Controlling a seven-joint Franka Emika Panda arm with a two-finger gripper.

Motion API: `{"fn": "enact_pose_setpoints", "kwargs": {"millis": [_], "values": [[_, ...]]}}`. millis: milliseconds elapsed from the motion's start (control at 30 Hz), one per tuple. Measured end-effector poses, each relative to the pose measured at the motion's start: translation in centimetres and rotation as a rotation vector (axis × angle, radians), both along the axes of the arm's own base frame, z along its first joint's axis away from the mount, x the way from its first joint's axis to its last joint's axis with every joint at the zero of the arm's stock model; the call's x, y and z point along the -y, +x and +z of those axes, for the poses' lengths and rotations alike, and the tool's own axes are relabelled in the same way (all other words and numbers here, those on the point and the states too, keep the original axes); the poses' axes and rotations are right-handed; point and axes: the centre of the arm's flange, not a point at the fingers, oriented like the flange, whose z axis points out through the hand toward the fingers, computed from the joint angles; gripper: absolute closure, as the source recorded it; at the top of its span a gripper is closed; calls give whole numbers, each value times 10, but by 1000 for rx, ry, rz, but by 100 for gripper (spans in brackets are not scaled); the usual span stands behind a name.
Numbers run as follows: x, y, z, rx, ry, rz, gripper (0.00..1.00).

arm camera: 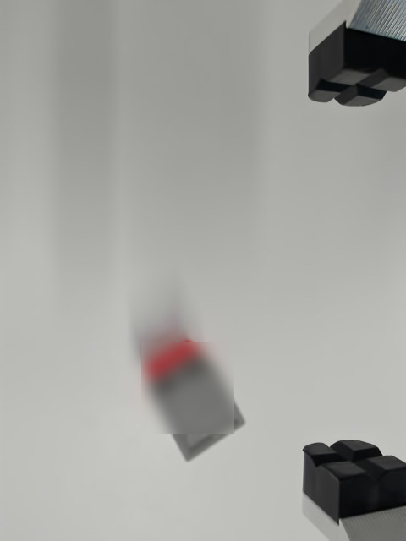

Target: Destack cube

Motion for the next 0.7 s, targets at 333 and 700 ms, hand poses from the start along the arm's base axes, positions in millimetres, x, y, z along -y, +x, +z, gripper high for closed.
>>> {"fn": "enact_pose_setpoints", "kwargs": {"millis": [333,700], "values": [[-5,-1,-9,-4,0,22,0],[-18,-3,-28,-9,-1,76,0]]}}
